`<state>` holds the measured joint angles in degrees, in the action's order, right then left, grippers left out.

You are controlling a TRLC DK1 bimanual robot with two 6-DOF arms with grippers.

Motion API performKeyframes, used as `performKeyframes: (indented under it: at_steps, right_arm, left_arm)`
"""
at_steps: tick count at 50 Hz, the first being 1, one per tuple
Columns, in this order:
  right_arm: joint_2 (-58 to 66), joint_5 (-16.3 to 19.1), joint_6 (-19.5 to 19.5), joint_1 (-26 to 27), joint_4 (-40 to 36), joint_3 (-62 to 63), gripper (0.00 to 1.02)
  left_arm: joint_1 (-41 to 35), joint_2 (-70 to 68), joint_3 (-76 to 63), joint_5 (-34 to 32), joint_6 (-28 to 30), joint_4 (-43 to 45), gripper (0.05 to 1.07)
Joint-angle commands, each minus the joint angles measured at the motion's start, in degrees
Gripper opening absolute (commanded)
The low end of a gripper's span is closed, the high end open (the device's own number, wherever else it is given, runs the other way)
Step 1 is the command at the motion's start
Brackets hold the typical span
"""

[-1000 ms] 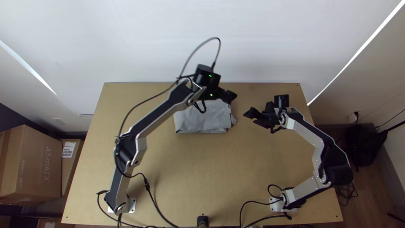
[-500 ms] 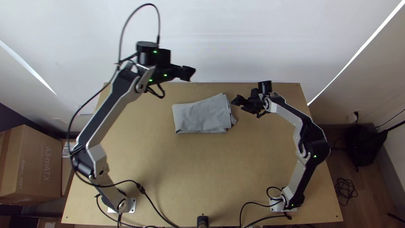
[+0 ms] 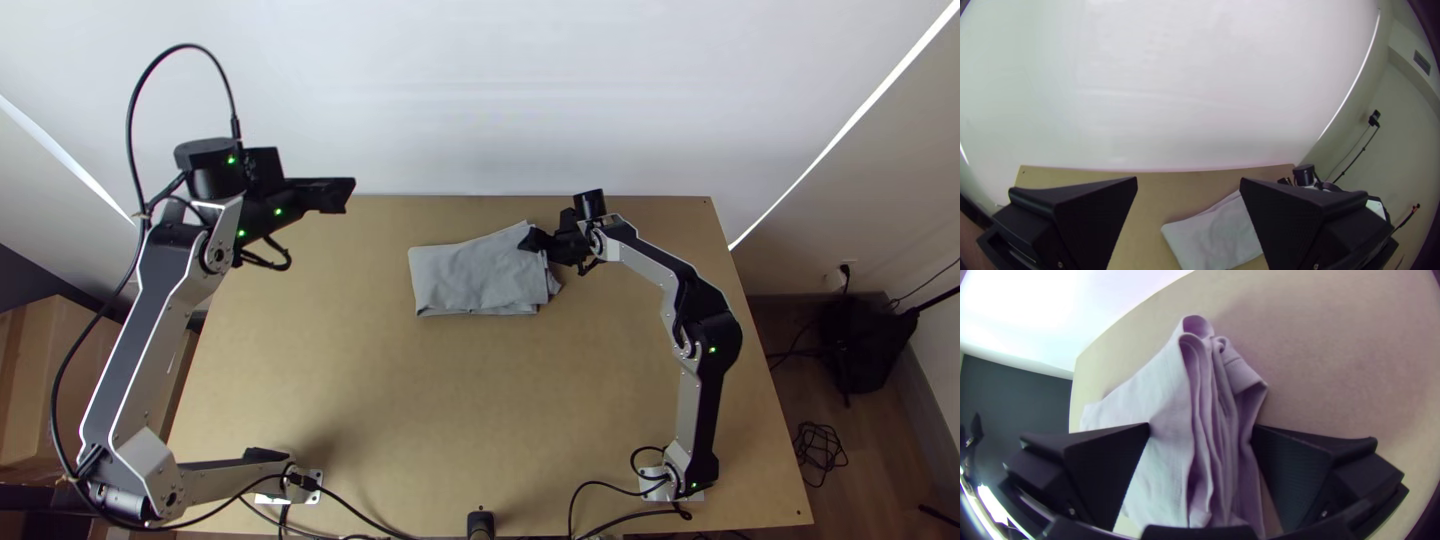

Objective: Fold the t-shirt

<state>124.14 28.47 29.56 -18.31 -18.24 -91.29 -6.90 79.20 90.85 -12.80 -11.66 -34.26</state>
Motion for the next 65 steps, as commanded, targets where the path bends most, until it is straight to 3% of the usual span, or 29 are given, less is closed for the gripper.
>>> performKeyframes:
  at_steps: [1, 6, 13, 24, 49, 61, 63, 65]
  right_arm:
    - [3.3, 0.3, -0.3, -1.2, -0.4, -1.0, 0.41]
    - [3.7, 0.3, -0.2, -1.0, -0.5, -1.3, 0.01]
    - [3.4, 0.3, -0.4, 1.2, -0.5, -0.9, 0.02]
    - [0.4, 0.3, -1.2, 9.6, -0.6, 2.0, 0.02]
    - [-1.9, 0.2, -3.4, 36.9, -0.7, 3.2, 0.02]
    - [-1.4, -1.0, -4.6, 47.6, -1.5, 0.3, 0.02]
    - [-1.4, -1.7, -5.0, 48.7, -1.6, 0.0, 0.09]
    - [-1.5, -2.0, -6.1, 49.4, -2.3, -0.2, 0.36]
  left_arm:
    - [2.2, -4.3, -4.7, 0.0, 1.2, 0.9, 1.03]
    - [4.3, -6.8, -7.2, -0.2, 1.3, 0.9, 1.03]
    - [7.2, -9.9, -11.4, -0.7, 1.8, 0.9, 1.03]
    - [9.3, -14.6, -18.2, -0.7, 2.0, 2.1, 1.03]
    - [9.6, -16.9, -21.9, -0.7, 0.3, 3.9, 1.03]
    - [10.8, -17.4, -23.3, -0.7, -0.4, 4.8, 1.03]
    - [10.9, -17.7, -23.8, -0.7, -0.3, 5.1, 1.03]
    - [10.9, -17.9, -24.1, -0.7, -0.3, 5.2, 1.03]
